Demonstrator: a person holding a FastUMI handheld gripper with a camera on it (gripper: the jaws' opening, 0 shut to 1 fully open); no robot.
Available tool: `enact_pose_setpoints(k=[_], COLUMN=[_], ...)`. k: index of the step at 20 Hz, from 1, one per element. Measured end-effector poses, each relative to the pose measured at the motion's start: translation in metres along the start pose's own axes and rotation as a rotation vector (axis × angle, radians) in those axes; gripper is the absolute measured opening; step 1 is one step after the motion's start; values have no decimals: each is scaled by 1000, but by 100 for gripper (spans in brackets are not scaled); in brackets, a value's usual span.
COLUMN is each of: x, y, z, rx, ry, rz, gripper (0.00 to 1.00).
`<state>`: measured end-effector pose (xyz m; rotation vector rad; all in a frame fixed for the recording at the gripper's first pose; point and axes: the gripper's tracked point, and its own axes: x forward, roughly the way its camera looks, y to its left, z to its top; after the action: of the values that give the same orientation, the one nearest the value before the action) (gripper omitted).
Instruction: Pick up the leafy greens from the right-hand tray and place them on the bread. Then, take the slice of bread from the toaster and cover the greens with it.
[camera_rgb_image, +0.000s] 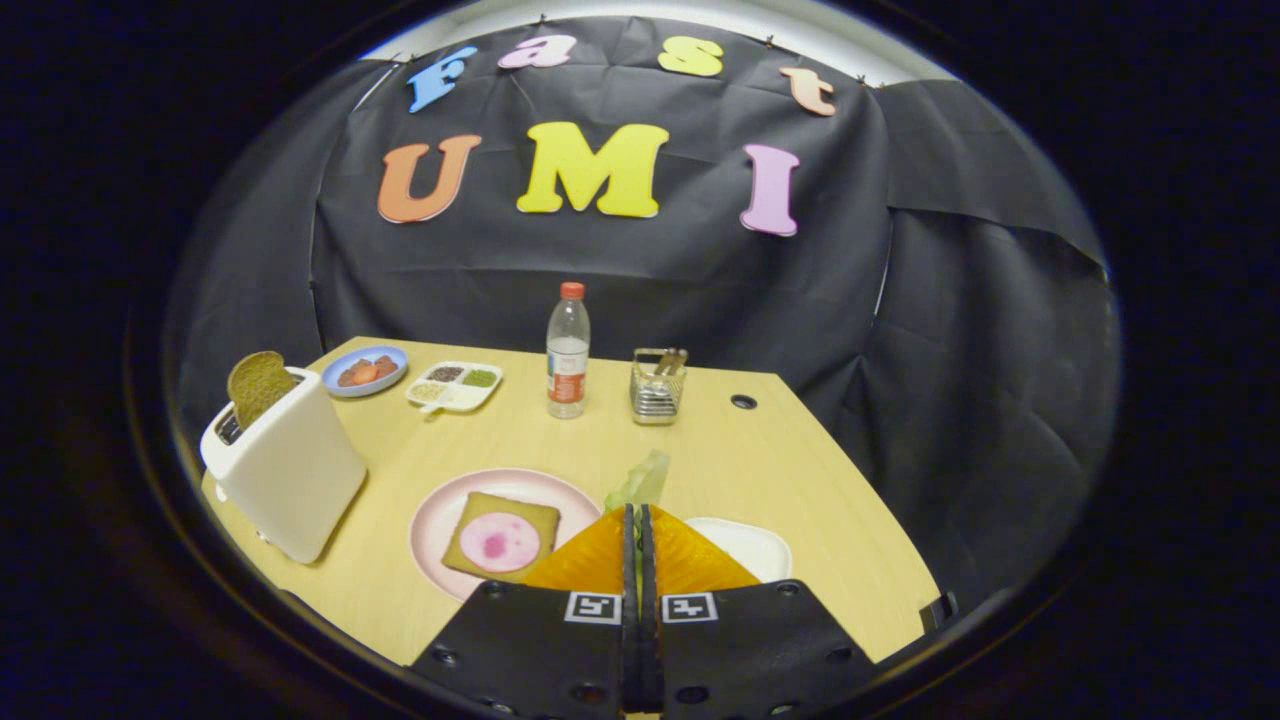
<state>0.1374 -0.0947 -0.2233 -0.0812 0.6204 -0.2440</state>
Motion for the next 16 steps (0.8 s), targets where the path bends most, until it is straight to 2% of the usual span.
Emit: enact_pose_setpoints(k=[10,13,16], x=[-1,11,35], y=[118,141,144], z=[8,4,-2], rx=[-96,-112,-93], ry=[-17,-1,28], rz=[90,131,152], gripper=[0,0,0])
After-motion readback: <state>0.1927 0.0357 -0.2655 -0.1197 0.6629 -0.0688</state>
